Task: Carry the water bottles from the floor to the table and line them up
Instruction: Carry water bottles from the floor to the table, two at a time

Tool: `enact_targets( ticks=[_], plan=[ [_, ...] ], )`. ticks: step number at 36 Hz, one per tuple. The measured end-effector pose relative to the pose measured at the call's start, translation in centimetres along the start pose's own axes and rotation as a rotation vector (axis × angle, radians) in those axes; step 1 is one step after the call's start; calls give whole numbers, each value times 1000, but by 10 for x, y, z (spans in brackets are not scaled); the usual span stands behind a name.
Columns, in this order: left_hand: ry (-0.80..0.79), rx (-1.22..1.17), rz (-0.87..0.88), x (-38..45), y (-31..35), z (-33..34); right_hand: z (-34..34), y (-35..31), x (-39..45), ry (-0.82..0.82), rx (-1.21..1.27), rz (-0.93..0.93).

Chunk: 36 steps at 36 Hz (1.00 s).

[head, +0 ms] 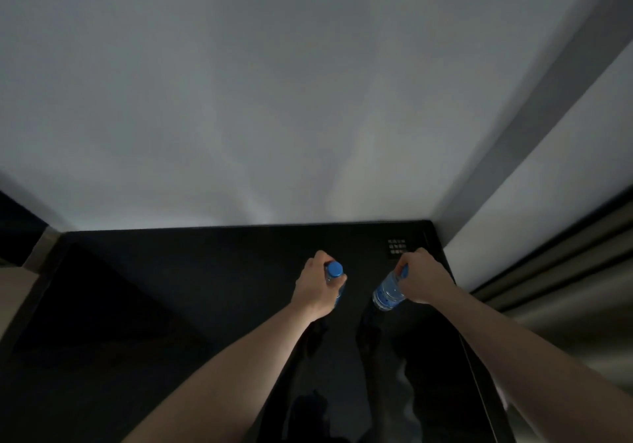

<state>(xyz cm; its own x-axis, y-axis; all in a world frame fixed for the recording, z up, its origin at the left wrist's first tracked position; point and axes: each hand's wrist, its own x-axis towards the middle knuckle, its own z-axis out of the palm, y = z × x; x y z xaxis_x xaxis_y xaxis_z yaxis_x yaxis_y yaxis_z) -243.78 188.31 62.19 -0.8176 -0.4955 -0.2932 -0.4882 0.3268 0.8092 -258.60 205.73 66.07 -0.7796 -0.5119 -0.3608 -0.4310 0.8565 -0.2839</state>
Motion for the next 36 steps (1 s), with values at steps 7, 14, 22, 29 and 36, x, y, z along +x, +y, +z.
enact_targets(
  ticks=[7, 14, 22, 29, 36],
  plan=[
    [7, 72, 28, -4, 15, 21, -3, 5, -14, -48, 26, 8],
    [85, 133, 40, -10, 12, 15, -2, -1, -35, -101, 56, -4],
    [50, 92, 69, -21, 9, 19, 1, -12, -53, -165, 43, -37],
    [-6, 58, 78, -29, 13, 18, 3, -20, -65, -120, -5, 4],
    [-80, 129, 124, -44, 8, -20, -11, -39, -76, -25, -114, 74]
  ],
)
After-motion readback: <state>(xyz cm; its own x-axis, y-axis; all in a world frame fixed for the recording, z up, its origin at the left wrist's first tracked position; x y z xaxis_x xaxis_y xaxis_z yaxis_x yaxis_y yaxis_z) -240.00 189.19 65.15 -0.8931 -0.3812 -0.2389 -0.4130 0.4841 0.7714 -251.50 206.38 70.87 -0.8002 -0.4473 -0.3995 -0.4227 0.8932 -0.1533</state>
